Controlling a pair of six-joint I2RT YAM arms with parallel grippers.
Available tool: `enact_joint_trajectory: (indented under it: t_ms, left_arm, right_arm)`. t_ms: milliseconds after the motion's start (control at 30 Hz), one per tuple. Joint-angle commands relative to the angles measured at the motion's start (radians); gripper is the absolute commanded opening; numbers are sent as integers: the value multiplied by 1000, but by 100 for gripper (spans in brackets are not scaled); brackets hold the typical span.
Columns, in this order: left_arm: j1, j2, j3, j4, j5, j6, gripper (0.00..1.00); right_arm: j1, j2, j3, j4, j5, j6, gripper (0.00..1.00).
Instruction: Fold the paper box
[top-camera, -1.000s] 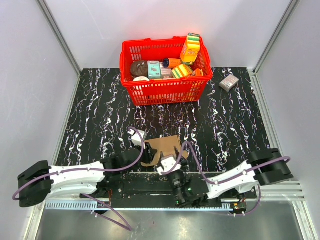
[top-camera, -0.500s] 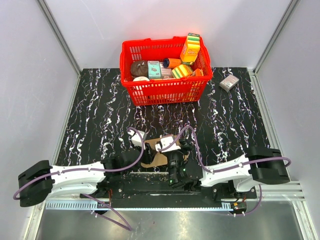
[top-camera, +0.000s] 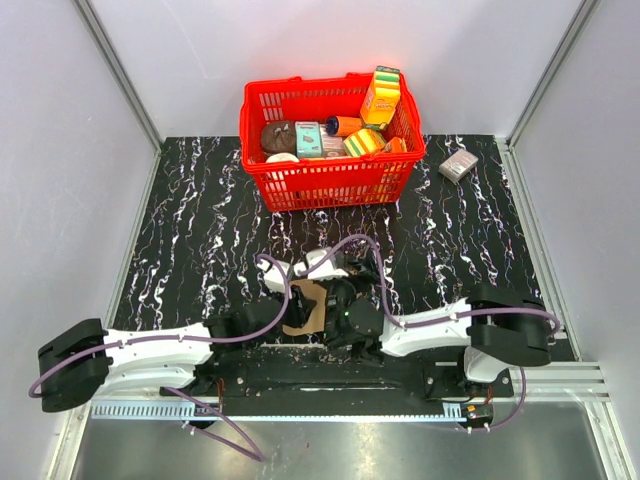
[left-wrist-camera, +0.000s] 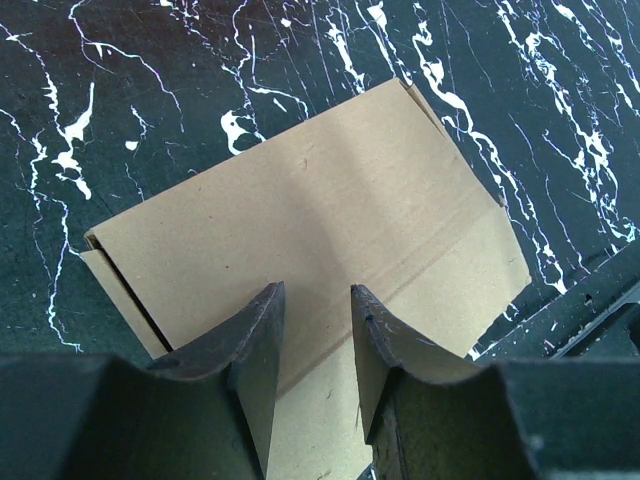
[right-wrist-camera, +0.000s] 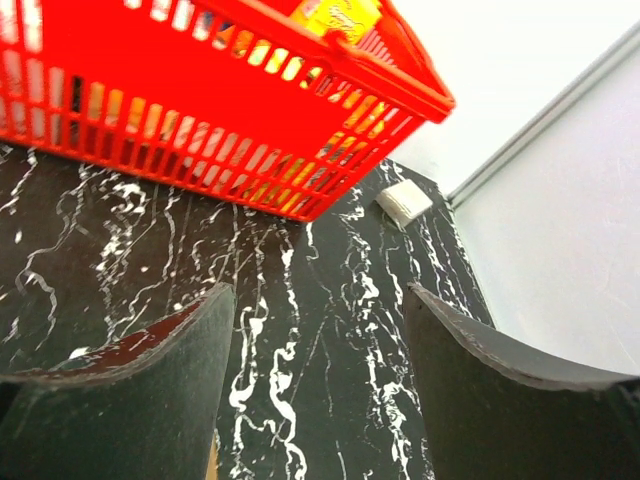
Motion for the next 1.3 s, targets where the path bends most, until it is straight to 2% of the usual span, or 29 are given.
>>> enact_joint_trajectory:
  t_ms: [0,67,133,167,200,233,267,300,333,367,433,467,567,767,933,1133,1267]
  left_arm:
    - [1,18,16,64,11,-7,37]
    - [2,26,22,64,12,-4,37]
    - [2,32,26,64,14,-3,37]
    - [1,31,26,64,15,-4,37]
    - [1,32,27,64,15,-4,37]
    - [1,31,26,66,15,-6,37]
    - [1,28,27,64,15,-7,37]
    - [1,26,26,63,15,-9,37]
    - [2,24,26,63,15,-10,37]
    - [1,20,26,64,17,-12,37]
    - [2,23,27,66,17,-10,37]
    - [1,29,29,66,17,-10,37]
    - [2,37,39,64,25,-1,37]
    - [2,25,46,43,19,11,37]
    - [1,15,36,30,11,13,37]
    - [1,44,21,46,19,3,33]
    - [1,38,-5,66,11,-4,30]
  right_arm:
    - [-43,-91,25,259,-8,-58,75]
    - [-63,-80,43,226,-40,-47,75]
    - [-78,-69,64,77,-73,18,75]
    - [-104,-86,72,-45,-125,206,74]
    - [-127,-109,81,-385,-166,350,74]
    - [-156,-182,131,-640,-232,537,72]
    - [-254,-222,174,-1102,-422,919,70]
    - [-299,-256,196,-1153,-499,992,68]
    - [-320,-317,175,-1131,-524,1001,68]
    - [-331,-343,149,-1024,-528,928,68]
    - [-350,-415,146,-1060,-556,930,69]
    - [-366,-445,150,-1162,-675,1008,69]
    - [-464,-528,127,-1303,-937,1187,69]
    - [-521,-552,8,-1459,-1186,1460,70]
    - [-525,-548,-118,-1456,-1211,1574,69]
    - [-528,-442,-141,-1468,-1275,1599,68]
    - [-529,-428,-170,-1419,-1274,1613,66]
